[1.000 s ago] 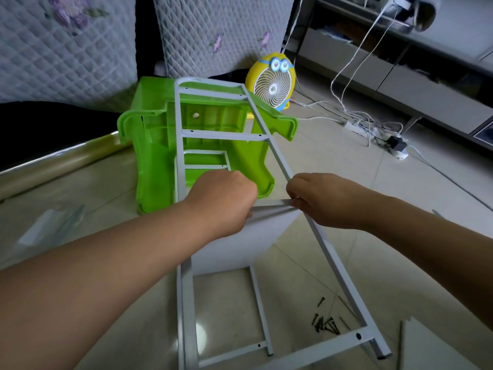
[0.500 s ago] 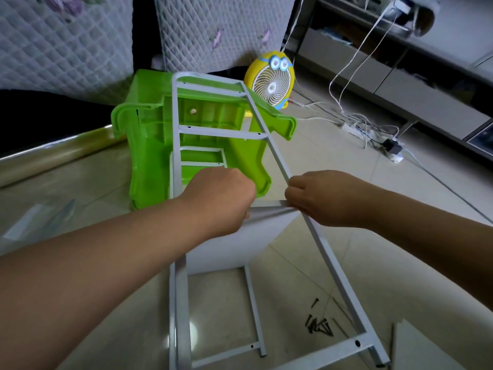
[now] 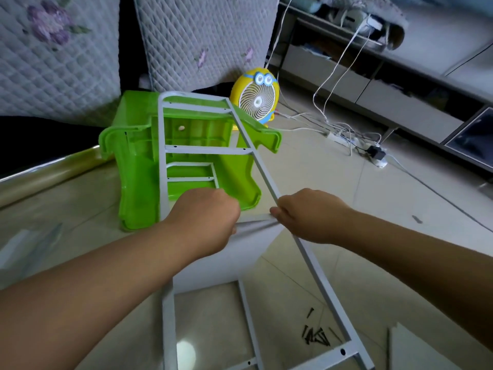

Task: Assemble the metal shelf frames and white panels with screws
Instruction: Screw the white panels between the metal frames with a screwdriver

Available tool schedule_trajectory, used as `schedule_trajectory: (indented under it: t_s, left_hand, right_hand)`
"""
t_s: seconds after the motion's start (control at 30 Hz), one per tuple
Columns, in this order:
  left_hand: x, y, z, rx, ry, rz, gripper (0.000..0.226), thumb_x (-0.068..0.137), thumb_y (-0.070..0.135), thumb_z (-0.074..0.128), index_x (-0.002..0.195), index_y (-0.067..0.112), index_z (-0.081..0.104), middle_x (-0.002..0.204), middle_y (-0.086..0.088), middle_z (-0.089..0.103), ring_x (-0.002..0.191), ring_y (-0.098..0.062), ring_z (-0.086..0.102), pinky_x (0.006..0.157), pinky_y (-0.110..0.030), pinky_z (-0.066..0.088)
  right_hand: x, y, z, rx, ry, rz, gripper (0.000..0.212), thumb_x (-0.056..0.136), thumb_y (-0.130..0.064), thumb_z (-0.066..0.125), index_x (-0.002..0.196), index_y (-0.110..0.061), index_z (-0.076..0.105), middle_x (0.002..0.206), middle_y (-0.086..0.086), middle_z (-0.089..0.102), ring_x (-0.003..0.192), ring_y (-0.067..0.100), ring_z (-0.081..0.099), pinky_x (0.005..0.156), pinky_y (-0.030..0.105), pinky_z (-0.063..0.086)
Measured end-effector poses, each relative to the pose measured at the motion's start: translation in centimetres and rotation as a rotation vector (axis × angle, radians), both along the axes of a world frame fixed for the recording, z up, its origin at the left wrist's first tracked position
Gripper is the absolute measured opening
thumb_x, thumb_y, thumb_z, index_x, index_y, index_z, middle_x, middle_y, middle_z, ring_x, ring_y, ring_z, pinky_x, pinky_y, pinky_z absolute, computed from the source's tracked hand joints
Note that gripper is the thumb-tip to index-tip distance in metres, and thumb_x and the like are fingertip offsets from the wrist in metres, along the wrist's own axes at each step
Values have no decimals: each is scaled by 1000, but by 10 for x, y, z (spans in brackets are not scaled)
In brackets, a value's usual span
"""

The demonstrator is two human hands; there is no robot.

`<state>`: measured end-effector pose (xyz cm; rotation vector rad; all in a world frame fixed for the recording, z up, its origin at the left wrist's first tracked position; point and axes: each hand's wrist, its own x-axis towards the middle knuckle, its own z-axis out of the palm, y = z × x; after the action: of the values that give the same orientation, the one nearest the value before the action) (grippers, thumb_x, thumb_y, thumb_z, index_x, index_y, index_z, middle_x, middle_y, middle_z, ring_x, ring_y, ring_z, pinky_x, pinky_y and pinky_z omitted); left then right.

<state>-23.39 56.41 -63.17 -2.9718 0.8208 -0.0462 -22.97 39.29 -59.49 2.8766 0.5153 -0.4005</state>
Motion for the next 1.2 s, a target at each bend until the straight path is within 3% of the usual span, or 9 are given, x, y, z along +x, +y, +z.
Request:
schedule_trajectory:
  t_s: [0.07, 0.2, 0.4, 0.5, 0.57, 0.67, 0.77, 0.9, 1.2]
  left_hand:
    - [0, 2, -1, 10, 0, 34, 20, 93, 29, 47, 92, 14, 60, 102, -6, 62, 98, -28, 58, 68, -28, 41]
    - [-7, 1, 2, 36, -17, 96, 26, 93, 30, 45, 100, 10, 59, 108, -8, 61, 104, -30, 57, 70, -30, 42]
    - [-20, -35, 10, -140, -113, 63, 35, 93, 33, 45, 119, 10, 53, 117, -12, 54, 111, -32, 49, 78, -38, 43]
    - [-11, -53, -2, -269, -162, -29, 32, 89, 19, 52, 115, 1, 58, 110, -21, 58, 102, -39, 52, 76, -45, 44]
    - [-4, -57, -14, -313, -176, -90, 27, 87, 12, 51, 105, -4, 64, 94, -26, 61, 87, -43, 57, 67, -46, 47]
    - [3, -52, -25, -386, -127, -104, 36, 79, 14, 44, 99, -4, 68, 81, -25, 64, 75, -43, 61, 61, -45, 50]
    - [5, -50, -25, -477, -106, -65, 39, 81, 20, 45, 103, -2, 69, 85, -24, 66, 79, -40, 63, 66, -42, 49]
    - [0, -55, -23, -528, -107, -40, 38, 82, 21, 45, 102, -1, 70, 81, -23, 66, 77, -38, 62, 64, -38, 46]
    - [-8, -56, -19, -641, -83, 25, 42, 79, 26, 47, 105, 1, 69, 94, -19, 70, 90, -34, 66, 78, -37, 47]
  right_hand:
    - [-2, -15, 2, 120, -35, -29, 39, 99, -38, 26, 65, -20, 33, 77, 8, 49, 85, 26, 51, 68, 30, 34]
    - [-16, -73, -22, 357, -121, -237, 40, 98, -31, 35, 59, -20, 31, 59, -1, 39, 62, 20, 41, 61, 29, 31]
    - [-72, -148, -142, 133, 222, -545, 41, 99, -26, 34, 59, -18, 28, 60, -1, 36, 54, 11, 33, 57, 27, 28]
    - [-100, -173, -187, 104, 308, -640, 40, 98, -25, 35, 59, -21, 25, 87, 8, 57, 68, 15, 40, 61, 26, 29]
    - [-111, -183, -210, 100, 319, -675, 40, 98, -25, 36, 61, -24, 21, 105, 13, 57, 81, 15, 39, 70, 24, 29]
    - [-119, -191, -236, 129, 259, -742, 29, 97, -26, 36, 69, -19, 35, 100, 11, 51, 87, 21, 47, 74, 28, 35]
    - [-125, -201, -255, 131, 212, -846, 19, 92, -21, 44, 103, -10, 55, 115, 12, 56, 105, 27, 55, 85, 32, 44]
    - [-140, -211, -272, 97, 220, -900, 33, 76, -22, 56, 107, -12, 57, 113, 10, 54, 105, 26, 56, 86, 33, 48]
    - [-154, -213, -286, 71, 91, -861, 29, 90, -22, 42, 117, -13, 50, 117, 9, 51, 109, 26, 51, 84, 32, 43]
